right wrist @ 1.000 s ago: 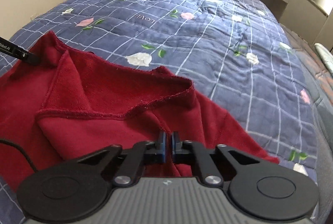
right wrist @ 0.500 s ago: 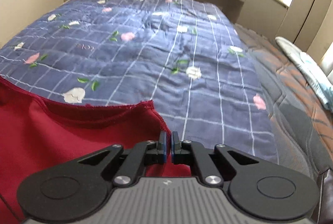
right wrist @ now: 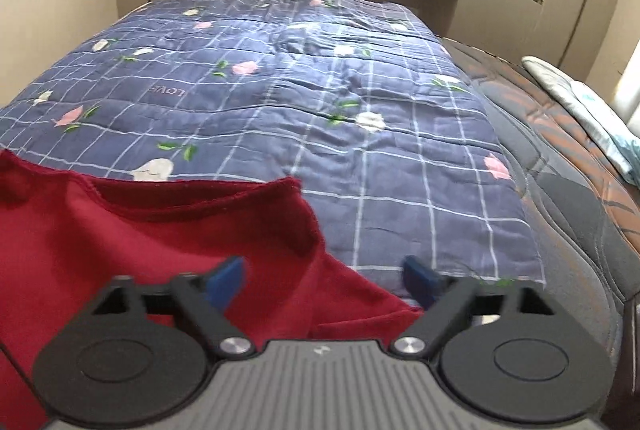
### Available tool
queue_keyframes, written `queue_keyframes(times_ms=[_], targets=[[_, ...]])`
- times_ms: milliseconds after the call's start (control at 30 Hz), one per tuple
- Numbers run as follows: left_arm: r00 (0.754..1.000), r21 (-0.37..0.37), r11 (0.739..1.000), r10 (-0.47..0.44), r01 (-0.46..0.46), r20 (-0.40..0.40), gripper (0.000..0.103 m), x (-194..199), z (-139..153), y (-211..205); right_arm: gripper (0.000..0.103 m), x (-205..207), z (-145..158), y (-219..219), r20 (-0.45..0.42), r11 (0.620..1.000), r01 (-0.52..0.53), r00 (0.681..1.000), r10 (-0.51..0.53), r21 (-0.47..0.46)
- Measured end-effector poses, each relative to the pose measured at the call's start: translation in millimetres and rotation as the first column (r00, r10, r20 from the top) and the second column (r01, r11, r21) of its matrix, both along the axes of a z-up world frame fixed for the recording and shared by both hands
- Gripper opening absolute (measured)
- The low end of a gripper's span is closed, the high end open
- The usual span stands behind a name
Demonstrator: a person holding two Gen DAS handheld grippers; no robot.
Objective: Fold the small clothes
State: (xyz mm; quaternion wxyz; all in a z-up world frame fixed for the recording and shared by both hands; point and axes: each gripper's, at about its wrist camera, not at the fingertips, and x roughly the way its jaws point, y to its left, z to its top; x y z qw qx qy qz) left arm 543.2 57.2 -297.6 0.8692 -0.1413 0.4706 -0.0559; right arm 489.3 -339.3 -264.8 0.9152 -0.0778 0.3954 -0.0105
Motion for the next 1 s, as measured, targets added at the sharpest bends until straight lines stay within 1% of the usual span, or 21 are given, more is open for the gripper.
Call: queue_keyframes(times_ms=[33, 67, 100, 167, 200, 267, 300, 367, 400, 433, 467, 500, 533, 600, 633, 767, 833, 933, 1000], targets=[[1.000, 0.013, 1.000, 0.001, -0.001, 0.019, 0.082, -4.4, 3.0, -2.4, 0.098, 1.7, -1.9, 2.6, 0.001, 1.000, 0.001, 1.000, -0.001, 0.004], [0.999, 0.033, 0.999, -0.003, 0.002, 0.040, 0.084, -8.9, 5.5, -5.5, 0.098, 4.4, -4.4, 4.3, 0.001, 1.000, 0.010, 1.000, -0.010, 0.016], [0.999, 0.053, 0.999, -0.014, 0.011, 0.051, 0.085, -12.8, 6.6, -9.1, 0.101, 7.4, -7.5, 5.9, 0.003, 0.999, 0.024, 1.000, -0.024, 0.038], [0.999, 0.090, 0.996, -0.032, 0.029, 0.037, 0.088, -17.6, 4.1, -17.0, 0.101, 13.4, -14.1, 8.2, 0.004, 0.996, 0.046, 0.999, -0.046, 0.070], [0.999, 0.105, 0.994, -0.036, 0.033, 0.029, 0.089, -19.5, 1.6, -19.7, 0.101, 17.6, -18.6, 9.5, -0.001, 0.996, 0.060, 0.998, -0.061, 0.073], [1.000, 0.145, 0.989, -0.028, 0.028, 0.001, 0.090, -22.3, -5.7, -23.5, 0.101, 26.3, -25.7, 9.6, -0.014, 0.993, 0.111, 0.994, -0.110, 0.039], [1.000, 0.171, 0.985, -0.017, 0.019, -0.015, 0.090, -23.3, -9.6, -24.5, 0.101, 29.5, -27.7, 7.1, -0.009, 0.988, 0.151, 0.989, -0.151, 0.012], [0.999, 0.226, 0.974, 0.018, -0.009, -0.039, 0.090, -24.8, -17.1, -22.9, 0.101, 33.5, -27.7, -5.7, 0.016, 0.961, 0.274, 0.962, -0.273, -0.031], [0.998, 0.250, 0.968, 0.043, -0.030, -0.050, 0.090, -25.3, -20.0, -20.0, 0.103, 33.5, -26.4, -14.3, 0.022, 0.947, 0.321, 0.947, -0.321, -0.024], [0.996, 0.252, 0.966, 0.066, -0.050, -0.057, 0.092, -26.6, -21.9, -16.0, 0.103, 32.3, -24.8, -24.6, 0.020, 0.936, 0.351, 0.936, -0.351, 0.010], [0.995, 0.232, 0.970, 0.086, -0.070, -0.058, 0.092, -28.5, -22.2, -10.5, 0.103, 28.5, -23.3, -33.6, 0.018, 0.930, 0.362, 0.931, -0.363, 0.060], [0.993, 0.212, 0.973, 0.106, -0.091, -0.059, 0.092, -30.9, -21.5, -5.1, 0.103, 24.5, -23.1, -37.2, 0.020, 0.930, 0.358, 0.933, -0.361, 0.079], [0.991, 0.204, 0.973, 0.120, -0.106, -0.058, 0.091, -33.2, -20.0, -1.5, 0.103, 20.1, -23.3, -37.0, 0.023, 0.935, 0.347, 0.937, -0.349, 0.068], [0.991, 0.193, 0.974, 0.128, -0.118, -0.044, 0.092, -39.4, -15.5, 3.6, 0.103, 9.2, -23.5, -33.0, 0.034, 0.946, 0.324, 0.945, -0.324, 0.009], [0.991, 0.185, 0.975, 0.131, -0.122, -0.036, 0.092, -42.9, -12.5, 5.3, 0.103, 2.8, -22.3, -30.2, 0.042, 0.950, 0.313, 0.949, -0.313, 0.000], [0.992, 0.147, 0.981, 0.127, -0.124, -0.013, 0.096, -58.5, 0.4, 4.3, 0.103, -30.9, -15.1, -18.5, 0.066, 0.962, 0.267, 0.961, -0.270, 0.059], [0.992, 0.133, 0.983, 0.124, -0.123, -0.001, 0.098, -70.6, 6.3, 0.3, 0.103, -48.1, -10.7, -6.2, 0.067, 0.973, 0.215, 0.973, -0.221, 0.085], [0.995, 0.122, 0.987, 0.104, -0.104, 0.001, 0.100, -89.3, 12.0, -11.9, 0.103, -81.3, -8.3, 14.9, 0.075, 0.987, 0.132, 0.988, -0.138, 0.088], [0.996, 0.123, 0.988, 0.093, -0.091, -0.009, 0.102, -103.4, 14.8, -21.4, 0.103, -102.3, -5.6, 27.5, 0.067, 0.992, 0.095, 0.993, -0.101, 0.088]])
